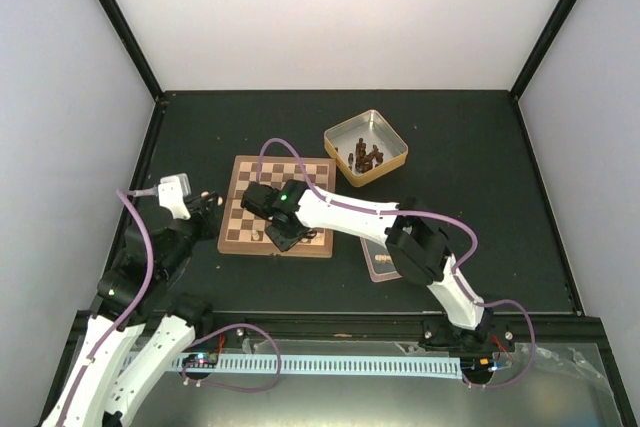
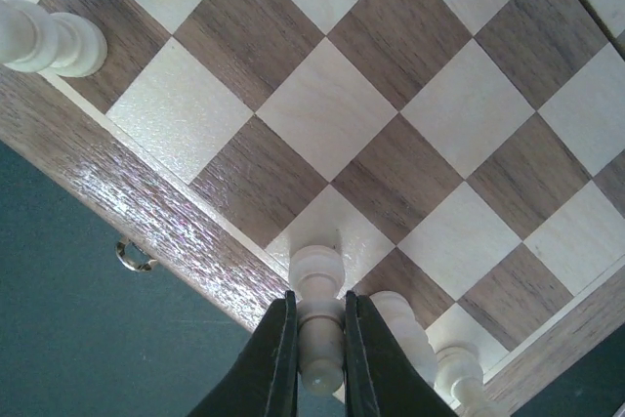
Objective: Set up the chess pieces on the board
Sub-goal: Place the chess piece on the chessboard.
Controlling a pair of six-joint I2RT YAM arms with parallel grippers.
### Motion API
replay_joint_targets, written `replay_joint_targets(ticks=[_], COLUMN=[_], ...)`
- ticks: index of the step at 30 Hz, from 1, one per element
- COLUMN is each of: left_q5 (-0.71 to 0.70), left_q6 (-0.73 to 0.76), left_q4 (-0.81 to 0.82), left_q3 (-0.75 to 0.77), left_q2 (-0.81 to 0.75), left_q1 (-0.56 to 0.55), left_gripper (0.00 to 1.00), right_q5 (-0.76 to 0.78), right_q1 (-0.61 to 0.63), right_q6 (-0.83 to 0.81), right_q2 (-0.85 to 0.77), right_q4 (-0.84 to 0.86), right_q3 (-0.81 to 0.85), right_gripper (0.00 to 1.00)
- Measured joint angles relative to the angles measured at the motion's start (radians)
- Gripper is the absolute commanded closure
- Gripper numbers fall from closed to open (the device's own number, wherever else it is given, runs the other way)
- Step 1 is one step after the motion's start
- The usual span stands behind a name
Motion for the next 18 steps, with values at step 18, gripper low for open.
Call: replay_joint_targets(ticks=[18], left_q5=[-0.018], left_q6=[0.000], left_q4=[-0.016], left_q3=[0.012], left_q2=[-0.006], left_q1=[0.000], left_gripper=[0.98], right_q5=[0.024], right_q1=[0.000], right_q6=[0.006], right_q2=[0.003], right_q4=[0.019], right_q3=[0.004], right_gripper=[0.62])
